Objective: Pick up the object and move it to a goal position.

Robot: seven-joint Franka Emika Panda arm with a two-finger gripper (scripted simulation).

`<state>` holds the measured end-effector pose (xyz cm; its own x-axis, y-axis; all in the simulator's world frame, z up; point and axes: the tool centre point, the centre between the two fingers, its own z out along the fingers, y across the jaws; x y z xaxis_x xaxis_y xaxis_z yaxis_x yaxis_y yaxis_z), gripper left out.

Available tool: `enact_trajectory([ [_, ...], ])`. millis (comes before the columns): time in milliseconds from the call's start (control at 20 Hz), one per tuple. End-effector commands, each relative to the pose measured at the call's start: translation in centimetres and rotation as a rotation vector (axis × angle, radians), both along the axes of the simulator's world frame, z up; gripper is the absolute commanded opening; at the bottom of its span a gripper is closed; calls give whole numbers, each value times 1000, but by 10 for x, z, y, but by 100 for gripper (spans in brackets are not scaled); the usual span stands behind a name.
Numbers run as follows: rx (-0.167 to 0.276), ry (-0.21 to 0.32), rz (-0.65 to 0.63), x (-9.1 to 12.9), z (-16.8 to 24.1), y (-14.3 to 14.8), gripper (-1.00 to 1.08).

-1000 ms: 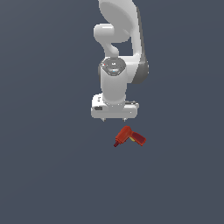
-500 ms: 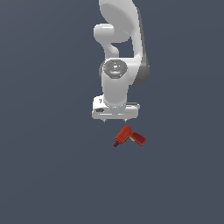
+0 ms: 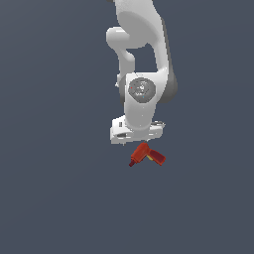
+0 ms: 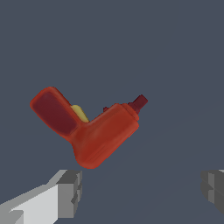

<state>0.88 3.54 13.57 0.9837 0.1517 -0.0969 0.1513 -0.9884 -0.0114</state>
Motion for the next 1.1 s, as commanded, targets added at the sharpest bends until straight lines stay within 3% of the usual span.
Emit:
enact_trajectory([
  [0,-4,20,55,7,-5,9,108],
  [550,-28,133,341,33,-32,54,108],
  [1050,-46,243,591,44,-59,96,108],
])
